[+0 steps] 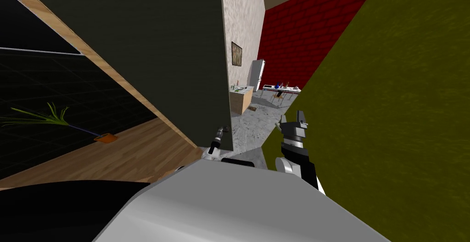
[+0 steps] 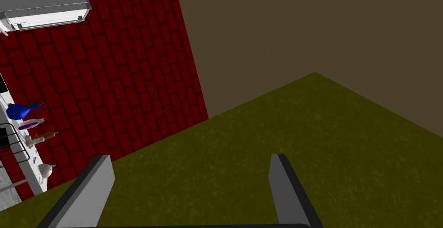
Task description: Push the door open
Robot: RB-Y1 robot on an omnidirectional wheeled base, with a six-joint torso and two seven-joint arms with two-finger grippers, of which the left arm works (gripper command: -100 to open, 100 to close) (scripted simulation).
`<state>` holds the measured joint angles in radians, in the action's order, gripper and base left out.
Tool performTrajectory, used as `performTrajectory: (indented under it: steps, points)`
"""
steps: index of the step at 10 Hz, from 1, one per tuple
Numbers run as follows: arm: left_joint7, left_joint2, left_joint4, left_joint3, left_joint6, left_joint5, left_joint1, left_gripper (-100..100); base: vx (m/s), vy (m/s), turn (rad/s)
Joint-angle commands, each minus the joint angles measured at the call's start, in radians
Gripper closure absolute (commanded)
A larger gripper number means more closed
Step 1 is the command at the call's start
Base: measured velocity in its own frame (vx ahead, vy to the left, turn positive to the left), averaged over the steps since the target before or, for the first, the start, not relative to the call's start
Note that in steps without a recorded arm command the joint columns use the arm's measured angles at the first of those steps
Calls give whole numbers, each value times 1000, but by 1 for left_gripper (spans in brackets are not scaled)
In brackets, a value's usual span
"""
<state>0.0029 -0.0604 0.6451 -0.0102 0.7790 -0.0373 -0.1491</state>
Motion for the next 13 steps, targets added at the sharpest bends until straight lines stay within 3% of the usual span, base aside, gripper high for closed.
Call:
performTrajectory:
  steps: [1, 3, 9, 11, 13]
  points:
    - [-7, -5, -31, -16, 21, -8, -23, 100, 100, -61, 35]
    - [-26, 8, -34, -47, 20, -22, -25, 100, 123, -116, 103]
    - [-57, 44, -38, -96, 18, -46, -29, 100, 154, -84, 70]
    - [-73, 13, -41, -117, 22, -56, -30, 100, 95, -14, 59]
    - [-91, 11, -40, -132, 24, -64, -31, 100, 192, -36, 75]
